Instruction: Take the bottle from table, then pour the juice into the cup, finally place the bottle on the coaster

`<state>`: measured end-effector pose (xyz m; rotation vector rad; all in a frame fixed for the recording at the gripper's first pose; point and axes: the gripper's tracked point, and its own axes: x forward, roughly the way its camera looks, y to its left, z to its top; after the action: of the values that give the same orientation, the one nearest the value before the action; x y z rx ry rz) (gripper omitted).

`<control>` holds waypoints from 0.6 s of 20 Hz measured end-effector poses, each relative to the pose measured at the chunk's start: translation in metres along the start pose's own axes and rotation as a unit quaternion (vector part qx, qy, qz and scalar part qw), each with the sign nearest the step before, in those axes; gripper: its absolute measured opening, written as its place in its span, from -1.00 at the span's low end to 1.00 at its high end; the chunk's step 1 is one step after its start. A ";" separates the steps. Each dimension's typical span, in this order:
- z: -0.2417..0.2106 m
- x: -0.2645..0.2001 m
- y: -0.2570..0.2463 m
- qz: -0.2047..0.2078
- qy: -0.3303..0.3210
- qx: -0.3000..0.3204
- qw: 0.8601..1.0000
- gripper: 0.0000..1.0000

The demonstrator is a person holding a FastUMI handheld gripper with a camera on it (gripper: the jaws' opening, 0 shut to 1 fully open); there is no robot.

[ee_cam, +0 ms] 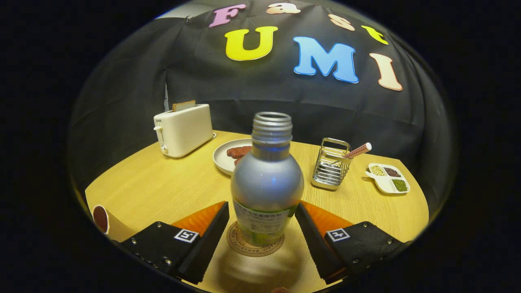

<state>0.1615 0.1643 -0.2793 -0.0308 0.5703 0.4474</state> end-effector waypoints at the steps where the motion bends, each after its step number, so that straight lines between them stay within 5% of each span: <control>1: 0.008 -0.007 0.001 -0.002 -0.010 0.004 1.000 0.98; 12: 0.094 -0.114 0.025 -0.023 -0.126 0.013 0.992 0.96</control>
<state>0.1135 0.1552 -0.1375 0.0381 0.3273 0.3924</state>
